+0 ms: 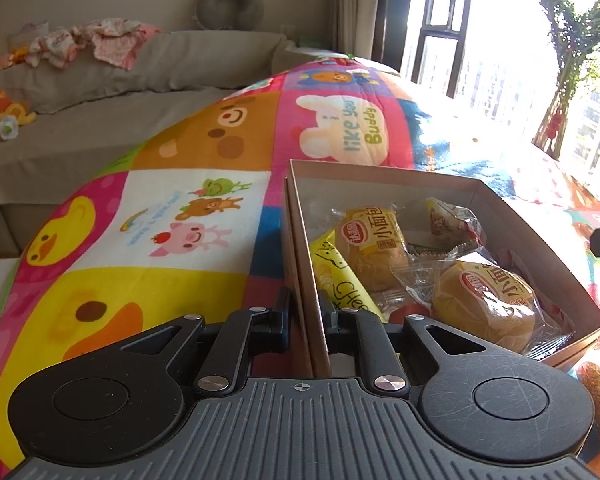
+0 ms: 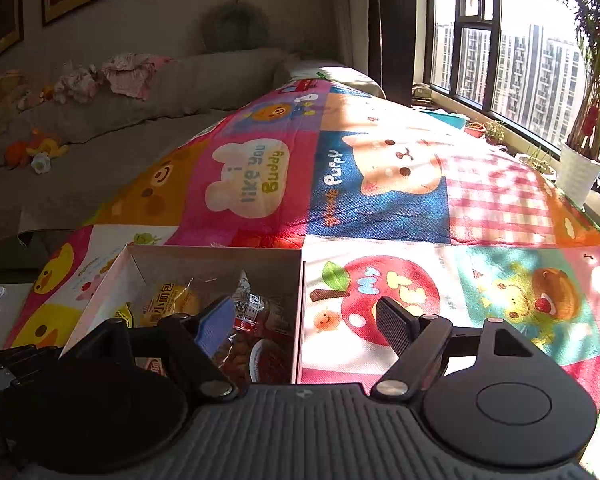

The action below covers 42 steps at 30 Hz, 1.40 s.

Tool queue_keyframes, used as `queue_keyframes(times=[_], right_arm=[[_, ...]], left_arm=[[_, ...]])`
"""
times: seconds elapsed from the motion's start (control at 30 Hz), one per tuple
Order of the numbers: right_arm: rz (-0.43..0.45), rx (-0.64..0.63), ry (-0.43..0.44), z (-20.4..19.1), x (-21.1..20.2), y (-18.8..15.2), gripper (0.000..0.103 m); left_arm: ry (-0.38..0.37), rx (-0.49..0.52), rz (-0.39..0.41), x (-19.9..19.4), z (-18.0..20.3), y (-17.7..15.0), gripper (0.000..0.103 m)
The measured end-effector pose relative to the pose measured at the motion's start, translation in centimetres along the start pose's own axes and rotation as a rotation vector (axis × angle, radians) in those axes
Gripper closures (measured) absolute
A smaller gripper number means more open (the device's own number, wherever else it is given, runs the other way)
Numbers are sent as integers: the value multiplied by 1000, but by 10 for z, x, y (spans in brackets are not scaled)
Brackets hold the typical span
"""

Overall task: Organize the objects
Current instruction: 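Move the right tool back to the grain-stick bag, then close the right tool around the grain-stick bag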

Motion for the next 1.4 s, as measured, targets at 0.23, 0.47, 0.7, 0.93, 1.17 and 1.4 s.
queue_keyframes(times=[0.23, 0.47, 0.7, 0.93, 1.17, 1.4], right_arm=[[-123, 26, 4, 22, -32, -75, 17], [-203, 46, 22, 10, -37, -114, 34], [-221, 8, -44, 7, -35, -118, 67], [-232, 39, -84, 21, -48, -125, 71], [-266, 70, -77, 18, -55, -127, 71], [-241, 1, -78, 4, -47, -126, 66]], left_arm=[[1, -4, 1, 0, 1, -2, 88], [-3, -6, 0, -2, 2, -3, 88], [-5, -9, -1, -2, 2, -3, 87], [-5, -10, -1, -2, 2, -3, 87], [-5, -10, -1, -2, 2, -3, 87], [-5, -10, -1, -2, 2, -3, 87]])
Point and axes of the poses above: each gripper's, at about its wrist camera, not at the fingertips, and x roughly the way its jaws point, z to its right, y to its top, the point moved 2 cm from there along x, roughly the way its jaws point, and after that the axes turned 6 degrees about z, right-handed, at the moved point
